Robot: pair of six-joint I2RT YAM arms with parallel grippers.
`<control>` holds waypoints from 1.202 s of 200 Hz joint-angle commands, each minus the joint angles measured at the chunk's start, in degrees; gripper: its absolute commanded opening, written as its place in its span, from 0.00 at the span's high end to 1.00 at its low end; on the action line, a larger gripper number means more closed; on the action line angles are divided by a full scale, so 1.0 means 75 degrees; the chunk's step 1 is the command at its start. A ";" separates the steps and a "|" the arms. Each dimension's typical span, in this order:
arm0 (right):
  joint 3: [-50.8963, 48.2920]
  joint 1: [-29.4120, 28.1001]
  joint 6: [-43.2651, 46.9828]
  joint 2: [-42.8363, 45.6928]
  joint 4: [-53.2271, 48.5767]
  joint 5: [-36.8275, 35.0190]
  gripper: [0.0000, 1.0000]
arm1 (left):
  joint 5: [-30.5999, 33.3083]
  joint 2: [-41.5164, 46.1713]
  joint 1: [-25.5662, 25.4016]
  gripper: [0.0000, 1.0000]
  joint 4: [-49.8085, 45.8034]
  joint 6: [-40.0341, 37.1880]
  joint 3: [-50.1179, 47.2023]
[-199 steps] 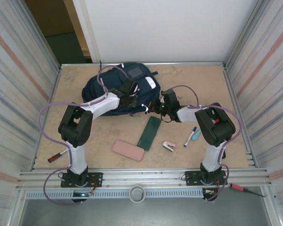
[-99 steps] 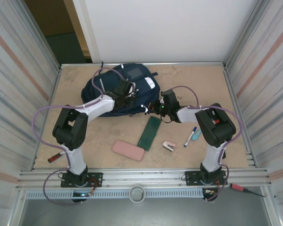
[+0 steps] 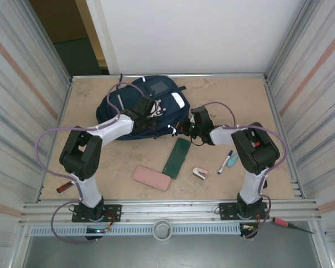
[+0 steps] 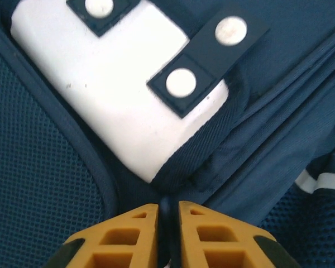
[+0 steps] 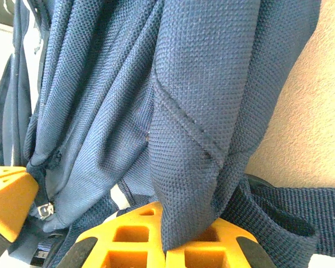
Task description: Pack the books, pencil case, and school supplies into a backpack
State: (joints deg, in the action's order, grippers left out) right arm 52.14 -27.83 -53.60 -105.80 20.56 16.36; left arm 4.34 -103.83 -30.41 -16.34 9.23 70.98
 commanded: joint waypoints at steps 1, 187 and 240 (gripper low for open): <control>-0.0081 0.0099 -0.0107 0.0167 -0.0467 -0.0142 1.00 | 0.0054 -0.0183 0.0065 0.80 -0.0511 -0.0021 0.0075; -0.0298 0.1473 0.0655 0.1204 -0.1181 -0.0904 1.00 | 0.1507 0.2054 0.0875 1.00 0.0667 -0.0435 -0.1718; 0.0883 0.1773 0.1685 0.1043 -0.2682 0.0014 0.73 | 0.0515 0.2196 0.0527 1.00 0.0970 0.0169 -0.1588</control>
State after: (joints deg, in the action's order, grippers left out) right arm 55.40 -17.10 -47.07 -99.35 7.27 17.96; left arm 6.42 -89.97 -26.09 -9.76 8.25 58.11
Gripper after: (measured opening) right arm 0.148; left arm 0.049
